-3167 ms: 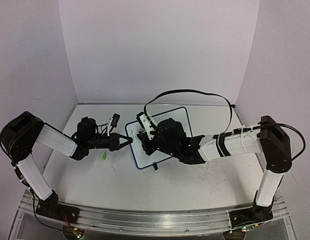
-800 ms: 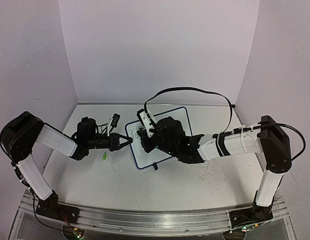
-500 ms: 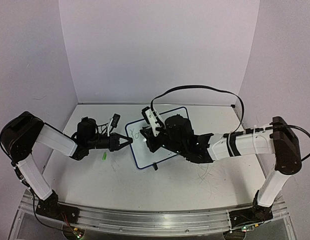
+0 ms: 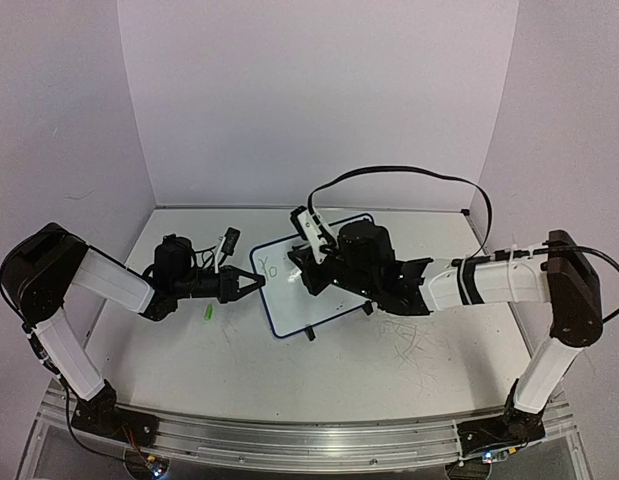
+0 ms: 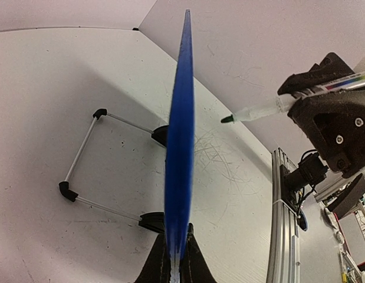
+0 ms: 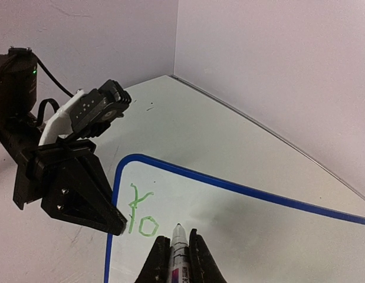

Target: Write a sentence on the whiteboard

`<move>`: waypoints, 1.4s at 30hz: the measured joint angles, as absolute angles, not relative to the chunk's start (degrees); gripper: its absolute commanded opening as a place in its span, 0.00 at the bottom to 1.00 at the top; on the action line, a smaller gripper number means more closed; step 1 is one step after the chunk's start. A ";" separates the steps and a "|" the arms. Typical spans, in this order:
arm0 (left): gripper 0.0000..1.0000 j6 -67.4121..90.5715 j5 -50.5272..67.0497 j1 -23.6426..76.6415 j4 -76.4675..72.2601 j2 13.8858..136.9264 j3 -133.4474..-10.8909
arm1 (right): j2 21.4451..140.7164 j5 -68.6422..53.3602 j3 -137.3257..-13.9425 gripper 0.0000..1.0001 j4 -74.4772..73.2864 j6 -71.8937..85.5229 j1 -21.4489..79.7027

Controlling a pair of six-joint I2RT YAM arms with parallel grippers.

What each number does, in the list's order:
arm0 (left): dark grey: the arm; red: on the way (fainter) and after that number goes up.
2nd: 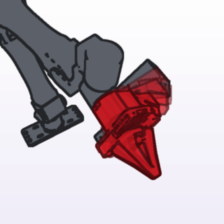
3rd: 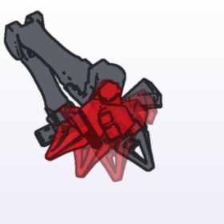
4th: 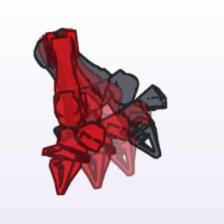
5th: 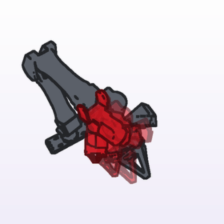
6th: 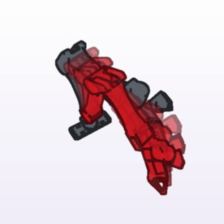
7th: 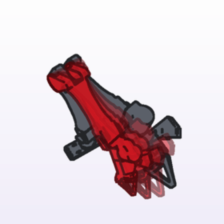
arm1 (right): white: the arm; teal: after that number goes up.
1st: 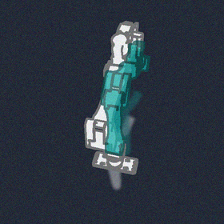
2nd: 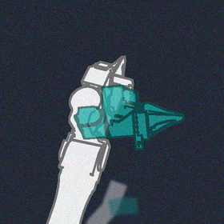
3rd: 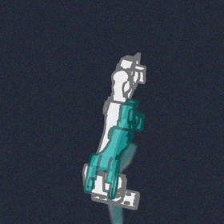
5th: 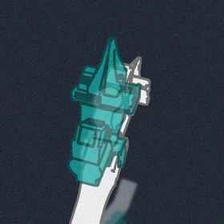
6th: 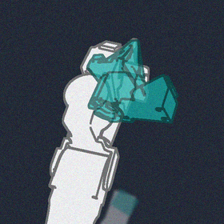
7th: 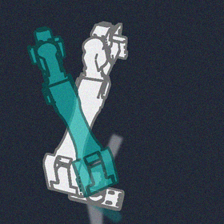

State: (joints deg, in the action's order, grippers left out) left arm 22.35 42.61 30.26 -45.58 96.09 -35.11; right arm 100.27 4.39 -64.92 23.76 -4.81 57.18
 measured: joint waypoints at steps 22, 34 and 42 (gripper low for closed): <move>0.00 22.35 42.39 30.33 -45.47 96.09 -35.20 | 103.09 4.11 -66.48 0.00 22.21 -5.10 57.51; 0.00 22.35 42.43 30.33 -45.47 96.09 -35.20 | 103.72 4.17 -67.43 0.00 23.07 -5.06 57.52; 0.00 22.35 42.43 30.33 -45.46 96.09 -35.20 | 104.66 4.36 -67.88 0.00 23.11 -5.06 57.52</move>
State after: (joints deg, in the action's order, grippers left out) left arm 22.35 42.43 30.33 -45.46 96.09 -35.20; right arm 104.66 4.36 -67.88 23.11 -5.06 57.52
